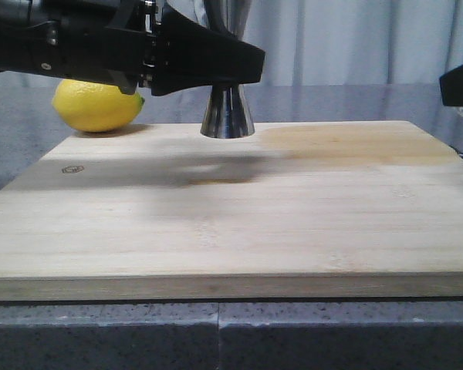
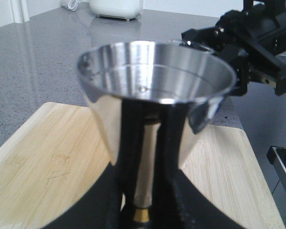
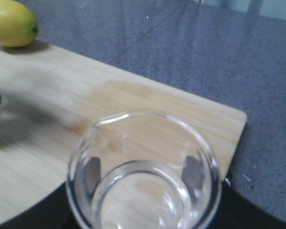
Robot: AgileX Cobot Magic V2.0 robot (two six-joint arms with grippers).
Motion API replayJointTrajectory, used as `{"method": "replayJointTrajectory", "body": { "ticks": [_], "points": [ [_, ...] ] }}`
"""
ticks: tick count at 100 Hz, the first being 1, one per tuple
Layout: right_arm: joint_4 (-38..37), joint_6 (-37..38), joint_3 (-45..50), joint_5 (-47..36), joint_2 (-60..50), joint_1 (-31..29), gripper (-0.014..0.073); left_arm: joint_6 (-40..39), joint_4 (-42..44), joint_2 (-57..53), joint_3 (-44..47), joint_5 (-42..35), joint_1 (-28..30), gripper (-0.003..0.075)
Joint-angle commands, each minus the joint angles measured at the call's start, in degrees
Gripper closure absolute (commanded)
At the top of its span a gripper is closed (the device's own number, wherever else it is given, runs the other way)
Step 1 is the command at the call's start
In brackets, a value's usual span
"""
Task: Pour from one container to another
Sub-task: 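Grasp the glass beaker with the right gripper and lift it, then carry the beaker over the jigger's upper cup held by the left gripper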
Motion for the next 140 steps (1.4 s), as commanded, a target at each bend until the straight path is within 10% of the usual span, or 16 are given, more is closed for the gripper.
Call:
{"method": "replayJointTrajectory", "body": {
  "ticks": [1,140],
  "points": [
    [2.69,-0.65,-3.37,2.7,-0.09,0.05,0.0336,-0.23,-4.79,-2.99,-1.56,6.69,-0.22,0.0739],
    [-32.44,30.12,-33.48,18.4,14.84,0.13,0.0336,-0.67,-3.2,-2.99,-1.56,6.69,-0.86,0.0739]
  ]
}}
